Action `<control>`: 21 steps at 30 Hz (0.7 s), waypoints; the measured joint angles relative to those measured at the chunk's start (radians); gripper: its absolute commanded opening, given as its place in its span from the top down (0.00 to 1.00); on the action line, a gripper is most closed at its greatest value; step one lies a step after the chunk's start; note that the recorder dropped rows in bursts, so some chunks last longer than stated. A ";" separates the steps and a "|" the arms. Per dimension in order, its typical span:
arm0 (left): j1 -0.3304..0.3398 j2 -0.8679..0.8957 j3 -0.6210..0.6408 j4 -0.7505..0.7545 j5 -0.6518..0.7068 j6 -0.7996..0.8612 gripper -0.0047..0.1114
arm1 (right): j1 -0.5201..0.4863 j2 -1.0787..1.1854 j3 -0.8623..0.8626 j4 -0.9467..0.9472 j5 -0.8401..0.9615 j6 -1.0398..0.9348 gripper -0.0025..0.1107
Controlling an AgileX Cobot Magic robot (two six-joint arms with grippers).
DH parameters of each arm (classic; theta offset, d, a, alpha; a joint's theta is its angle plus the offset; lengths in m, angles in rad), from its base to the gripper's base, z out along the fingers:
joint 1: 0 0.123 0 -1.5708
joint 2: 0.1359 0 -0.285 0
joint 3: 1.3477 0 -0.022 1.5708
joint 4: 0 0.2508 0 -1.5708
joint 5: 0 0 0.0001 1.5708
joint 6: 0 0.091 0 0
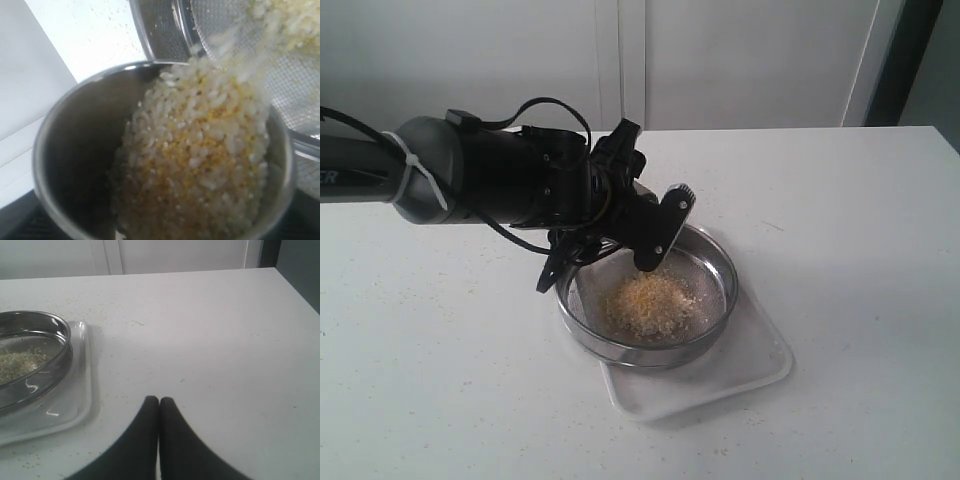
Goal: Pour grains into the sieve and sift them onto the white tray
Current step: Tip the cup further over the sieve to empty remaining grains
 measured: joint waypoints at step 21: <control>0.000 0.000 0.000 0.002 0.000 0.153 0.96 | 0.000 0.000 0.000 0.000 0.000 0.000 0.98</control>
